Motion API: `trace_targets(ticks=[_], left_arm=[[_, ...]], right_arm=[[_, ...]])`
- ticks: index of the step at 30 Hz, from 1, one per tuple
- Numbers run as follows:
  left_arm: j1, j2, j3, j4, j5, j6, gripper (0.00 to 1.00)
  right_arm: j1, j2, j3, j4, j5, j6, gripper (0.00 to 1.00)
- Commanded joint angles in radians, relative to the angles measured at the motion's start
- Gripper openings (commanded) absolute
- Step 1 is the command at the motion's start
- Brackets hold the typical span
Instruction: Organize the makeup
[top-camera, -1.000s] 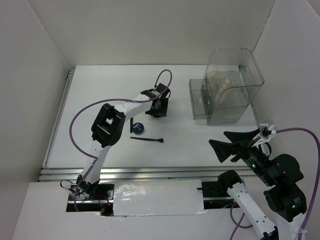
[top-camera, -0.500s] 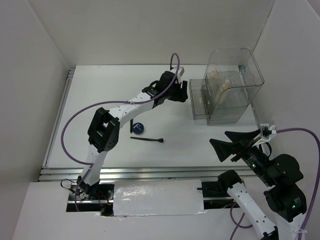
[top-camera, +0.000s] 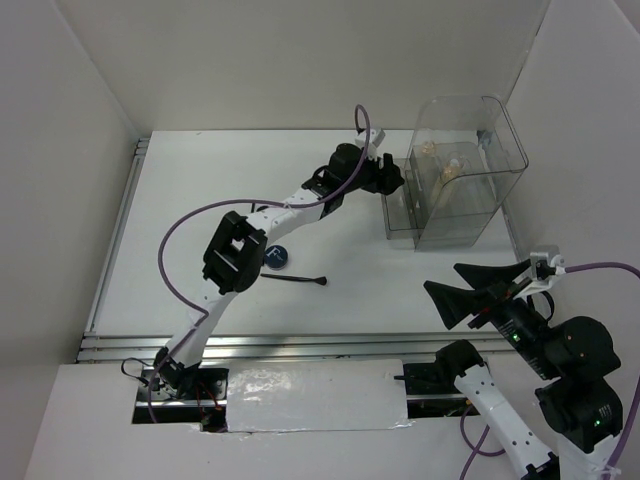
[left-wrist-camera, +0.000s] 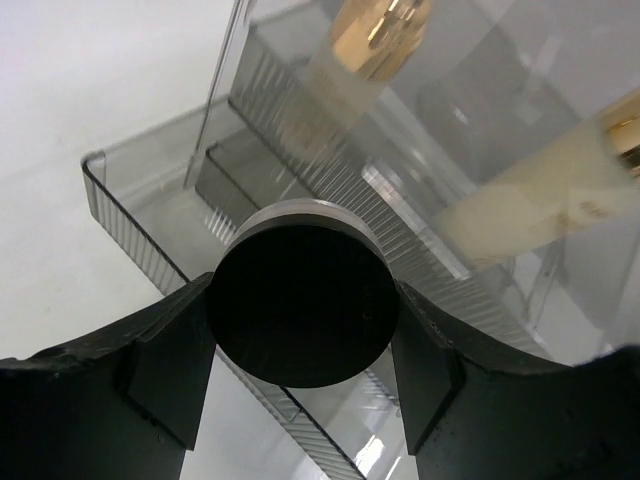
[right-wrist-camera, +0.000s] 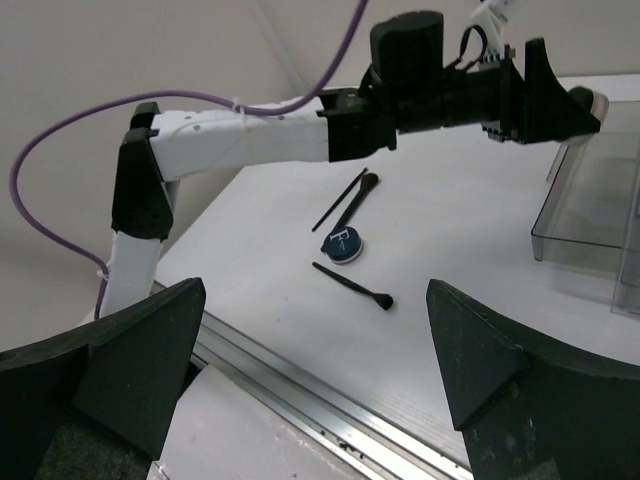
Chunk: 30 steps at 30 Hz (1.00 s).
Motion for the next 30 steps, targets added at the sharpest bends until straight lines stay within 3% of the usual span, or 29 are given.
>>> trace_targets(ticks=[1,8,13,14,17,25,28,30], left_arm=[[-0.005,0.035,0.053,0.132,0.031,-0.014,0.28],[-0.005,0.075,0.096,0.118,0.038,-0.001,0.43],[-0.006,0.095,0.144,0.072,0.044,0.018,0.75],[-0.006,0.098,0.147,0.067,0.048,0.018,0.86],[-0.009,0.106,0.153,0.050,0.045,0.021,1.00],[-0.015,0.086,0.135,0.029,0.030,0.023,0.99],[-0.017,-0.011,0.052,0.035,-0.018,0.013,0.99],[-0.018,-0.119,-0.037,-0.009,-0.134,-0.007,0.99]], right_arm=[[0.008,-0.004,0.027,-0.002,-0.013,-0.017,1.00],[0.008,-0.013,0.016,-0.009,-0.010,-0.020,1.00],[0.008,-0.016,0.006,-0.007,-0.011,-0.020,1.00],[0.008,-0.017,0.004,-0.004,-0.013,-0.018,1.00],[0.008,-0.022,0.001,-0.002,-0.013,-0.018,1.00],[0.008,-0.020,-0.001,-0.004,-0.011,-0.018,1.00],[0.007,-0.017,0.001,-0.001,-0.011,-0.020,1.00],[0.007,-0.014,-0.001,-0.001,-0.013,-0.021,1.00]])
